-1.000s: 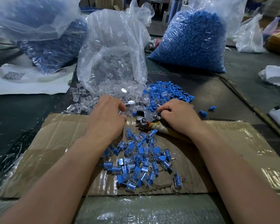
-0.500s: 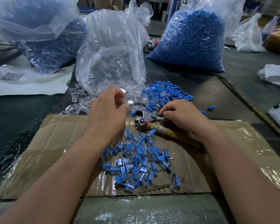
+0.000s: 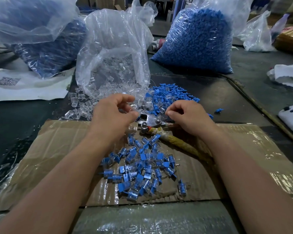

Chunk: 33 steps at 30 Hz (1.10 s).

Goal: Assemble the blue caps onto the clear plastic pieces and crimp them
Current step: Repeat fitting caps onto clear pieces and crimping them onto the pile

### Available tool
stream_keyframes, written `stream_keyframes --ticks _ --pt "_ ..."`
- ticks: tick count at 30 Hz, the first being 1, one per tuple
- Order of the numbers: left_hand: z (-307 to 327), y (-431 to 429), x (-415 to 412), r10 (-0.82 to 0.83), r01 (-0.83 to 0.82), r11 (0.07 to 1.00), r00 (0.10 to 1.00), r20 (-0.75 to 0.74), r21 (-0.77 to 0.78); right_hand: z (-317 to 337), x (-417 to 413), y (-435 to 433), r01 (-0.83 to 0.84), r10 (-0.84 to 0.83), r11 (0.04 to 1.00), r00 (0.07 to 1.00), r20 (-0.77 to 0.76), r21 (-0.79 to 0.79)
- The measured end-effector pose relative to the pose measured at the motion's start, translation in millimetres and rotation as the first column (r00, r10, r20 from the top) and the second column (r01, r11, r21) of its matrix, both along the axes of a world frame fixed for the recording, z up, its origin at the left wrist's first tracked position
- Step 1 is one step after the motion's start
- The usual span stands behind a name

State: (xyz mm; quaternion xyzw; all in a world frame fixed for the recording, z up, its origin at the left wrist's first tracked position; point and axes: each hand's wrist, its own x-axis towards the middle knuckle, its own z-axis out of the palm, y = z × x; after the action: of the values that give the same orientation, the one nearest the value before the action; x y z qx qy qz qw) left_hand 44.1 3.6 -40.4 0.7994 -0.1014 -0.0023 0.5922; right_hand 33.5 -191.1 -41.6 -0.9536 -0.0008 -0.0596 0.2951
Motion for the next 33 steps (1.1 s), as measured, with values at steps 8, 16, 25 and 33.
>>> stream_keyframes --ticks 8,16,25,33 --pt "2.1 -1.3 -2.2 -0.075 0.076 0.996 0.997 0.026 -0.045 19.8 -16.7 20.0 -0.072 -0.06 0.845 0.972 0.228 0.529" --pt "6.0 -5.1 -8.0 -0.156 0.159 0.987 0.986 0.066 -0.041 24.8 -32.8 46.2 -0.215 0.082 0.823 0.961 0.264 0.526" --pt "6.0 -6.2 -8.7 -0.172 0.176 0.983 0.982 0.076 -0.048 21.5 -30.0 44.4 -0.261 0.171 0.857 0.957 0.233 0.444" --pt "7.9 -5.5 -9.4 -0.187 0.192 0.972 0.981 0.048 -0.133 19.4 -29.1 41.5 -0.215 0.101 0.849 0.963 0.251 0.483"
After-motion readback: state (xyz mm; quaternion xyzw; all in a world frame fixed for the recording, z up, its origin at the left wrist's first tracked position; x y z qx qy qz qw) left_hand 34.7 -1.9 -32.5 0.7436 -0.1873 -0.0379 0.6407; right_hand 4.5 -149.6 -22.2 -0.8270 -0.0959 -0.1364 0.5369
